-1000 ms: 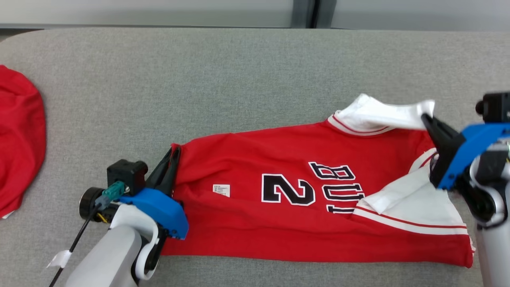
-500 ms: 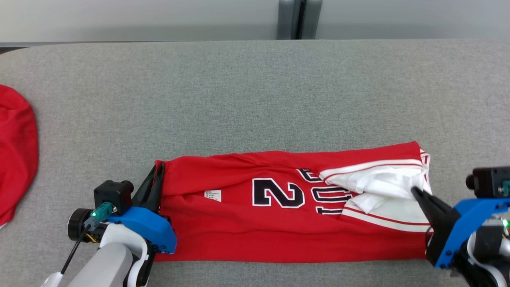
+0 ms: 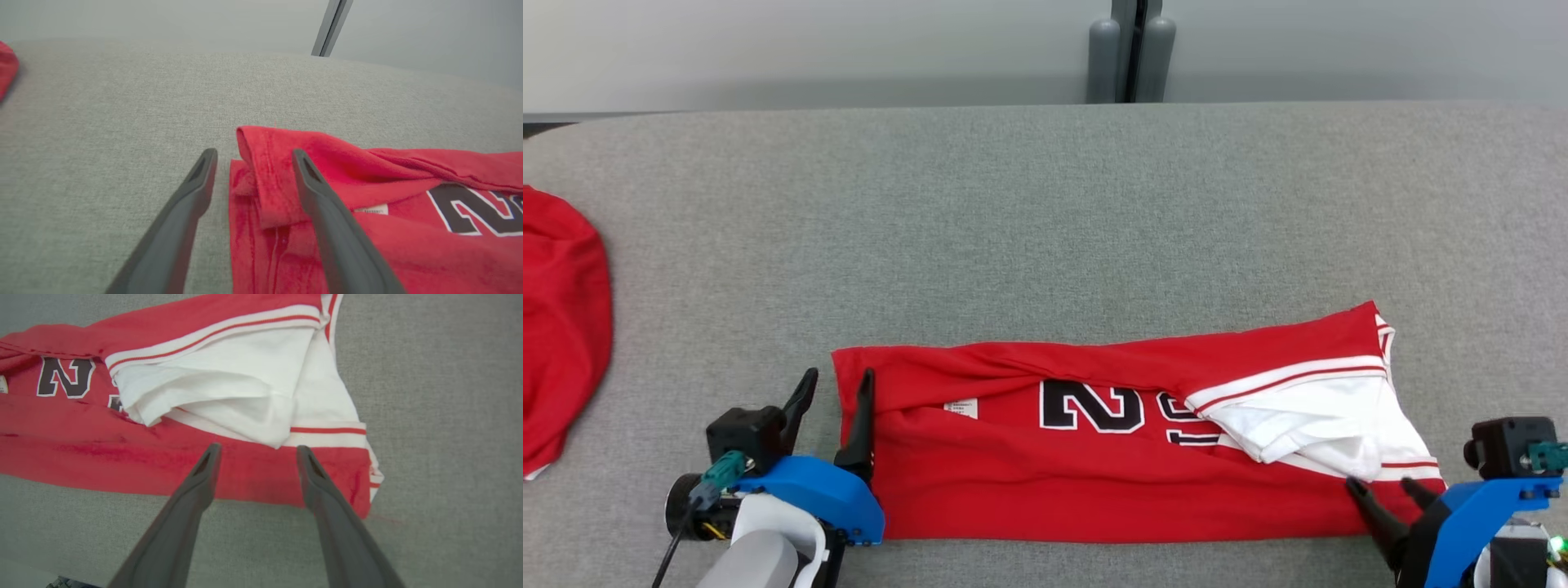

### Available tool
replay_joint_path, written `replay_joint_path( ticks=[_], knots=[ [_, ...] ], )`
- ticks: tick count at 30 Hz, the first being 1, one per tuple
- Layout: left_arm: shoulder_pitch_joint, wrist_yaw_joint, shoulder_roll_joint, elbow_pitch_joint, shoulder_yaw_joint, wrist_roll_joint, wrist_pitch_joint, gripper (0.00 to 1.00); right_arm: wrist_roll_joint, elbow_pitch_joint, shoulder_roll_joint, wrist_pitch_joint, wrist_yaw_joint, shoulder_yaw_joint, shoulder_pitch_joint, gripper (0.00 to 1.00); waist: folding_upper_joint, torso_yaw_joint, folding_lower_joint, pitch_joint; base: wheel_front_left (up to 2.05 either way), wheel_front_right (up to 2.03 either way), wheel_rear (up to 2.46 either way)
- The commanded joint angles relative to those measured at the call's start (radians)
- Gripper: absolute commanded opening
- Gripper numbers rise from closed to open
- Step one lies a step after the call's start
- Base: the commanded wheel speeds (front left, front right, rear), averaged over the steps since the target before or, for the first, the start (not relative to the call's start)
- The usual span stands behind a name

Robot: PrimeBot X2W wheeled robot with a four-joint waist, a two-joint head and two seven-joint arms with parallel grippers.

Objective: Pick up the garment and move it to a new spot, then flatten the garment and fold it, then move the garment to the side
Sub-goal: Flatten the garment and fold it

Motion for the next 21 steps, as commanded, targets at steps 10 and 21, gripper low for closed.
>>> replay_joint_path(
  ticks=[10, 21],
  knots=[
    [0.145, -0.019, -0.069, -0.199, 0.248, 0.020, -0.044, 1.00, -0.009, -0.042, 0.005, -0.050, 0.000, -0.079, 0.018, 1.00, 0.0000, 0.023, -0.0001, -0.088, 0.00, 0.00, 0.00],
    [0.284, -0.115, -0.112, -0.290, 0.394, 0.238, -0.045, 1.00, -0.047, 0.176, 0.005, -0.193, 0.000, -0.125, -0.097, 1.00, 0.0000, 0.031, -0.0001, -0.132, 0.00, 0.00, 0.00]
  ],
)
